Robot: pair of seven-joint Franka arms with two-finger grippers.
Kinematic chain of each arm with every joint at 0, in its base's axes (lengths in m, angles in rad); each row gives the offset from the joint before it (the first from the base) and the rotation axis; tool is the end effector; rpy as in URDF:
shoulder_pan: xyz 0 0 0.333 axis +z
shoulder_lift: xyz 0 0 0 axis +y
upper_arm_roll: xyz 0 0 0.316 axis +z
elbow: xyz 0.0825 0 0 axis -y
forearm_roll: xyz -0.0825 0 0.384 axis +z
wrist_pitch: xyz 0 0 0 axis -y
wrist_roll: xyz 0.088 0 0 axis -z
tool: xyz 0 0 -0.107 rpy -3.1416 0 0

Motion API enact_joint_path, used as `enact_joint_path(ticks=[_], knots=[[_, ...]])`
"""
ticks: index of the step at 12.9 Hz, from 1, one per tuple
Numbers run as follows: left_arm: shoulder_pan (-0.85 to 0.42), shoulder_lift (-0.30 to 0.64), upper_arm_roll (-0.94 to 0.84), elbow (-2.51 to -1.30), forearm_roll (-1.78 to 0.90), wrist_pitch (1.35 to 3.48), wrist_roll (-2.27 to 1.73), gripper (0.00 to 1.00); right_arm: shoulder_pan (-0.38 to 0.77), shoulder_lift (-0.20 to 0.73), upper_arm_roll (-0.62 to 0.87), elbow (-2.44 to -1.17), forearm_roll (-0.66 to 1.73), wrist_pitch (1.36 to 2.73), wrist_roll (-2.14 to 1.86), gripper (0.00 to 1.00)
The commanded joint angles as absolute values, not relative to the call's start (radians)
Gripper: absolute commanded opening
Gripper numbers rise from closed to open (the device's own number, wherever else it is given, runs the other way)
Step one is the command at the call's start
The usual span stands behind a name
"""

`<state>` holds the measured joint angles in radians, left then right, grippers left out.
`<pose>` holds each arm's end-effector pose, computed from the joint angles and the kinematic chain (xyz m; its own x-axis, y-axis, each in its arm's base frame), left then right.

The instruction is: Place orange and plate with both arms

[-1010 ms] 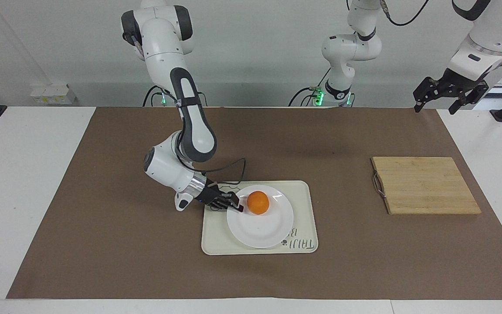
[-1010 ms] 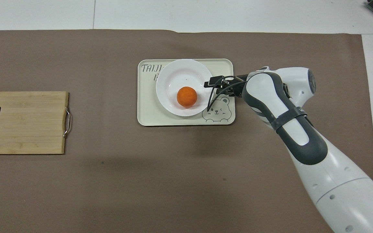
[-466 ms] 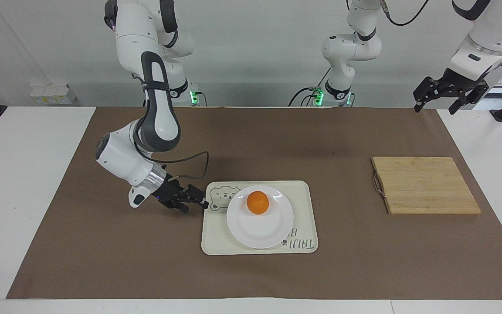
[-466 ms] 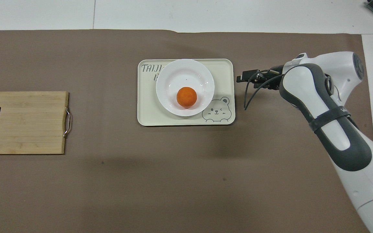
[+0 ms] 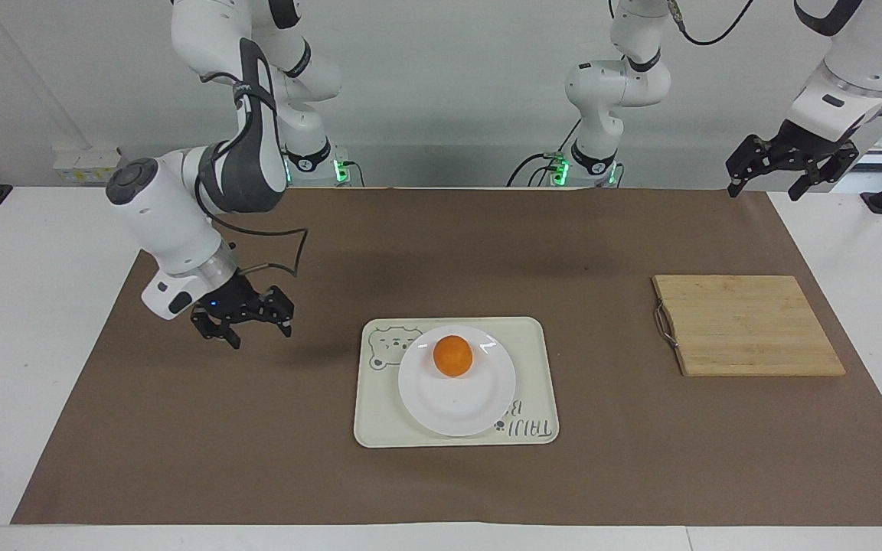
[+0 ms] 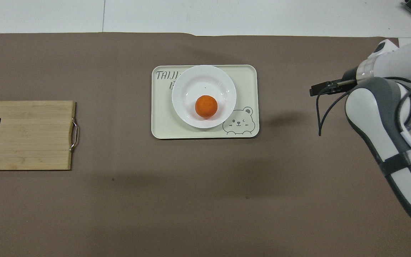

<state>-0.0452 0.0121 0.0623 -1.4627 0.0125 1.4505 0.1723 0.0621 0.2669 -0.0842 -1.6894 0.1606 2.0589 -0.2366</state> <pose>0.5459 0.0105 0.6578 0.9879 -0.1531 -0.0262 -0.1533 -0.9881 -0.0088 0.6485 -0.0013 0.4517 0.9817 0.1426 0.1262 0.1555 -0.9828 -0.0995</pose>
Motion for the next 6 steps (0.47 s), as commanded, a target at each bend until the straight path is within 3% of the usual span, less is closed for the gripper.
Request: enact_joint_path(ticks=[1, 6], knots=[[-0.037, -0.008, 0.055, -1.482, 0.023, 1.443, 0.175, 1.00, 0.020, 0.171, -0.075, -1.703, -0.012, 1.949, -0.221, 1.00], [-0.037, -0.008, 0.055, -1.482, 0.023, 1.443, 0.175, 1.00, 0.026, -0.003, -0.064, -1.700, -0.043, 1.744, -0.020, 1.00]])
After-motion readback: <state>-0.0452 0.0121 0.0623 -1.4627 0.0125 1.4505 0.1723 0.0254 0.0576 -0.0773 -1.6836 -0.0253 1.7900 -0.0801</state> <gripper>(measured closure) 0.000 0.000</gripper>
